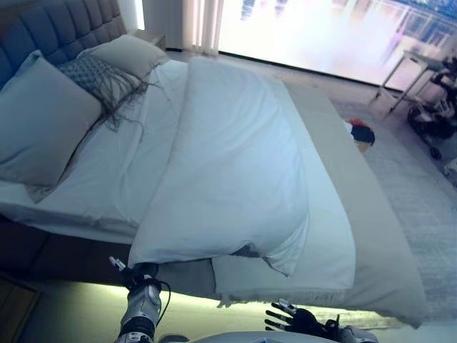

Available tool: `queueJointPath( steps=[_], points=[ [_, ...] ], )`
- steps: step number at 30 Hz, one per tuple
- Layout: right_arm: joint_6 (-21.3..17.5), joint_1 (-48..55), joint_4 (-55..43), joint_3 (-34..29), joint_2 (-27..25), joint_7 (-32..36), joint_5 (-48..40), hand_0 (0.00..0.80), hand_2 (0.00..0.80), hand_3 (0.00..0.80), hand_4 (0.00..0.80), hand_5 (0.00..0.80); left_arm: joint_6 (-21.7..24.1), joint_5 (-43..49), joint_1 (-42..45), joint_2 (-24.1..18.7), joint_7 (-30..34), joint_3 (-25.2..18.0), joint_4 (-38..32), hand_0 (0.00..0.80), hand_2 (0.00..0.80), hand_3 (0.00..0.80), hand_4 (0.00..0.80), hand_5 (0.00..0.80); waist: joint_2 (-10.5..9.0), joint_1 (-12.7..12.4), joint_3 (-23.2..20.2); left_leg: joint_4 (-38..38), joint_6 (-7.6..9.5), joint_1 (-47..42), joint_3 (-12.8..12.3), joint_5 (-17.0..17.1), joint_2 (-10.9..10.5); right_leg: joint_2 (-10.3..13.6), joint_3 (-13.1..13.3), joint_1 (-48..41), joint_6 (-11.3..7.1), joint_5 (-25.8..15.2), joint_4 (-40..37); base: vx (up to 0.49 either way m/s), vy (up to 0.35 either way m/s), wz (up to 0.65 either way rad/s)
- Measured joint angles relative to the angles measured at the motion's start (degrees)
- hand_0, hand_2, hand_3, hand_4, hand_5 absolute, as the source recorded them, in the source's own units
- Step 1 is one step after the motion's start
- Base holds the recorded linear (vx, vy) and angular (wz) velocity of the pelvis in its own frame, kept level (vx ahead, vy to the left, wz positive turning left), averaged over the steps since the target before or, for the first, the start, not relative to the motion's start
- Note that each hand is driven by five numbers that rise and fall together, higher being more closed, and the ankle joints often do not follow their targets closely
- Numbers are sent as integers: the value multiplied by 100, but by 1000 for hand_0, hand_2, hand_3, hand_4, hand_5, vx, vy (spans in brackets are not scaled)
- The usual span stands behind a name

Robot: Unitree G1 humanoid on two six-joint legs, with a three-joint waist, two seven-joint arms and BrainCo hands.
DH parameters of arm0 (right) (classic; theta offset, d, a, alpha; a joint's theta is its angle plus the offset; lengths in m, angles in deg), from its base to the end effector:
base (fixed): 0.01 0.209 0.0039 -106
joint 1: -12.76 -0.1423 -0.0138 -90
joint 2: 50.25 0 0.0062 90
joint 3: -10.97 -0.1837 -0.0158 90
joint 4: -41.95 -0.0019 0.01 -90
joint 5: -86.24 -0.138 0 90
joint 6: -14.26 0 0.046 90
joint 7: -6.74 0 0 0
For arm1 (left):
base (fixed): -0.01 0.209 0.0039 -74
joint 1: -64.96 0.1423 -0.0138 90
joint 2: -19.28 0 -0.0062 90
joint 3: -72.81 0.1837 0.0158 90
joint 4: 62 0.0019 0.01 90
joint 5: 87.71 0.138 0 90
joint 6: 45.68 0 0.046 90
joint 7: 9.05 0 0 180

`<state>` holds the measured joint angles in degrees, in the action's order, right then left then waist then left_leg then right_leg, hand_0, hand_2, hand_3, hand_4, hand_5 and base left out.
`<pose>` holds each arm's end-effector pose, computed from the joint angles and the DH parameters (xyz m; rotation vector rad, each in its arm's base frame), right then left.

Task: Make the bed neatly

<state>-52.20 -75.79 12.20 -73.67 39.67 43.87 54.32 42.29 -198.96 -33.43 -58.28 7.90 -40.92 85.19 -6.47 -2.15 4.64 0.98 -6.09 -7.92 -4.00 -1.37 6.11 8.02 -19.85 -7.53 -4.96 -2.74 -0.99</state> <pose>0.0765 -0.2299 -0.1085 0.7182 1.2562 0.2058 0.1537 0.2066 -0.0872 -1.9241 -0.0592 0.8361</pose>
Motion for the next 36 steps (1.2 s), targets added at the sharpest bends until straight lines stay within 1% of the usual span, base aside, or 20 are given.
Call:
queueJointPath(
  steps=[4,6,7,8,9,11,14,15,17,18,20,22,24,26,28,30,31,32,33,36],
  points=[
    [-330,-335,366,8,38,-30,74,0,0,0,0,0,-89,2,-372,24,9,1,268,0,0,0,0,0,166,-10,29,-89,143,211,85,21,16,117,16,595,-20,26,1054,-163,-4,15],
    [-437,-314,397,1,118,-155,-58,0,0,0,0,0,-120,18,-411,19,22,144,267,0,0,0,0,0,137,10,13,-157,146,310,308,26,23,-106,279,709,-201,780,1771,-156,-61,46],
    [-484,-304,411,1,125,-227,-91,0,0,0,0,0,-152,23,-410,20,48,269,263,0,0,0,0,0,92,-5,-14,-215,124,413,404,51,-62,-340,404,643,29,1019,1642,-187,-55,36],
    [-510,-332,423,-2,114,-292,-98,0,0,0,0,0,-172,24,-401,16,62,315,256,0,0,0,0,0,43,-25,-46,-257,119,515,401,63,-190,-372,376,545,318,1151,1244,-203,-52,16],
    [-579,-369,481,-24,54,-376,-152,0,0,0,0,0,-204,26,-384,60,72,343,258,0,0,0,0,0,193,11,-61,-316,107,638,425,99,-178,-453,366,469,429,952,899,-210,-33,0],
    [-621,-383,598,-31,-23,-498,-204,0,0,0,0,0,-268,26,-439,94,80,344,257,0,0,0,0,0,389,-14,-48,-490,52,866,412,85,-103,-623,344,353,499,633,353,-245,-9,4],
    [-612,-387,788,-112,-197,-620,-207,0,0,0,0,0,-309,26,-532,91,99,348,234,0,0,0,0,0,384,-42,-23,-1049,-120,1372,350,67,-188,-640,289,207,567,393,-137,-284,-10,16],
    [-617,-420,790,-189,-311,-669,-209,0,0,0,0,0,-341,26,-558,93,99,352,227,0,0,0,0,0,469,-36,44,-958,-95,1485,322,113,-281,-674,257,179,576,356,-214,-236,8,9],
    [-622,-421,883,-275,-369,-742,-209,0,0,0,0,0,-346,26,-544,78,98,352,68,0,0,0,0,0,516,-26,71,-690,261,1536,252,430,-322,-765,233,193,566,351,-290,-214,54,9],
    [-617,-431,967,-275,-370,-757,-207,0,0,0,0,0,-346,26,-549,55,98,352,2,0,0,0,0,0,523,-29,89,-585,269,1526,248,487,-324,-778,208,188,579,329,-367,-187,115,15],
    [-613,-474,1114,-306,-423,-795,-203,0,0,0,0,0,-346,28,-587,-2,85,352,-15,0,0,0,0,0,506,-7,124,-358,175,1451,230,682,-317,-762,145,169,603,314,-391,-156,144,15],
    [-614,-471,1171,-409,-501,-841,-204,0,0,0,0,0,-346,31,-667,-28,36,351,-31,0,0,0,0,0,510,27,184,-66,-126,1320,230,1002,-341,-682,33,147,634,326,-395,-119,163,10],
    [-613,-558,1120,-435,-473,-897,-206,0,0,0,0,0,-317,30,-662,-242,17,337,-46,0,0,0,0,0,317,163,328,-159,-297,1168,-158,944,-238,-475,-77,46,674,310,-394,-159,282,-14],
    [-612,-529,1025,-537,-473,-916,-206,0,0,0,0,0,-210,27,-665,-456,-45,335,-51,0,0,0,0,0,199,312,386,-423,-471,1056,-389,840,145,-375,-267,-22,676,312,-390,-182,337,-16],
    [-618,-430,966,-740,-502,-937,-204,0,0,0,0,0,-67,24,-674,-501,-165,325,-153,0,0,0,0,0,226,464,389,-764,-521,1025,-369,805,568,-359,-293,-38,652,301,-382,-174,336,-1],
    [-615,-347,964,-815,-530,-959,-201,0,0,0,0,0,-53,23,-666,-527,-268,323,-177,0,0,0,0,0,257,507,408,-934,-554,903,-360,792,799,-274,-312,-35,596,266,-330,-201,432,-15],
    [-615,-354,953,-912,-565,-969,-202,0,0,0,0,0,-53,23,-651,-565,-344,324,-176,0,0,0,0,0,310,586,436,-986,-668,814,-418,801,818,-226,-349,-44,552,254,-286,-172,422,-24],
    [-621,-385,909,-924,-661,-972,-203,0,0,0,0,0,-57,23,-674,-587,-449,336,-176,0,0,0,0,0,430,683,472,-893,-587,707,-456,984,807,-182,-338,-45,393,254,-203,-116,353,-12],
    [-629,-384,907,-934,-738,-985,-203,0,0,0,0,0,-104,24,-707,-616,-559,347,-175,0,0,0,0,0,535,780,475,-793,-723,620,-568,935,786,-135,-345,-51,300,233,-153,-92,347,3],
    [-602,-382,1017,-981,-743,-976,-207,0,0,0,0,0,-439,27,-921,-937,-764,550,-164,0,0,0,0,0,556,874,485,-105,-707,315,-550,898,521,67,-341,-43,69,96,-178,-63,366,18]
  ],
)
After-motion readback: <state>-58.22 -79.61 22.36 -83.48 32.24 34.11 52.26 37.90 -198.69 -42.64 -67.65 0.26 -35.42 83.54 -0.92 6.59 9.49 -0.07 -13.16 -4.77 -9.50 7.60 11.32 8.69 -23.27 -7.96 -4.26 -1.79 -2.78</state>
